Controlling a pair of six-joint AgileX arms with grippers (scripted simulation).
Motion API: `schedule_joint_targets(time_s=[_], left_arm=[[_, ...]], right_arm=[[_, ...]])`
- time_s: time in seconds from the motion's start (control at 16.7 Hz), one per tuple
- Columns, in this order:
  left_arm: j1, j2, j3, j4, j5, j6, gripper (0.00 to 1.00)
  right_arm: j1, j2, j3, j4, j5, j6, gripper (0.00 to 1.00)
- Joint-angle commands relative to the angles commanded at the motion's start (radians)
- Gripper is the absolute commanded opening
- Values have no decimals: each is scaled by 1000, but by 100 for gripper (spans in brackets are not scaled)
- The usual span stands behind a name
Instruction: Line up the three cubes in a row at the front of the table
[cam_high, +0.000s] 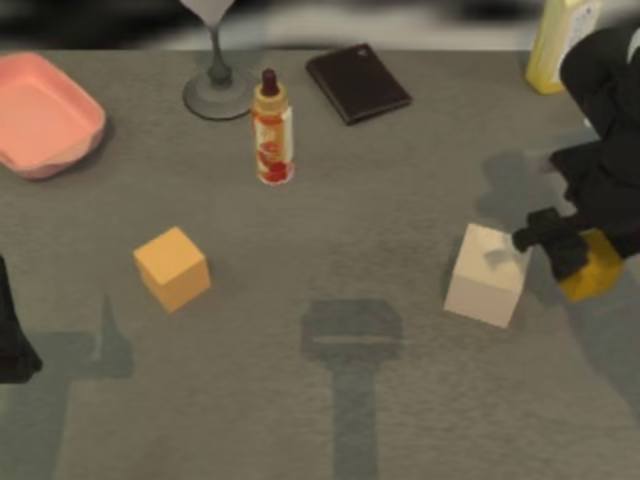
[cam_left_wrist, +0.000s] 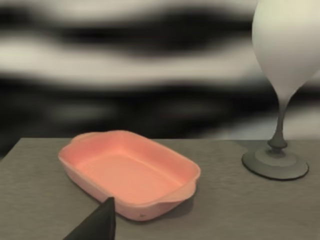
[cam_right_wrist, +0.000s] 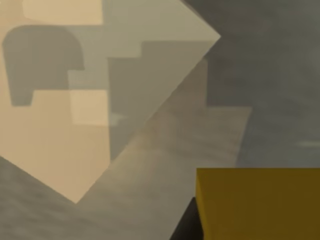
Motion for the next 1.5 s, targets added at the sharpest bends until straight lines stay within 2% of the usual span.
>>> schedule_joint_targets(time_s=[0.42,0.66,0.78,1.2,1.5], left_arm=[[0,0,0,0,0,0,100],[0,0,0,0,0,0,100],[0,0,0,0,0,0,100],[0,0,0,0,0,0,100],[0,0,0,0,0,0,100]], right_arm=[[332,-86,-89,-26,11,576,0],[477,-147,-132,-22,20,786,0],[511,-166,-143,-17,24,828,0],[512,-158,-152,0,22,831,0],[516,-88,-253,181,23,837,0]])
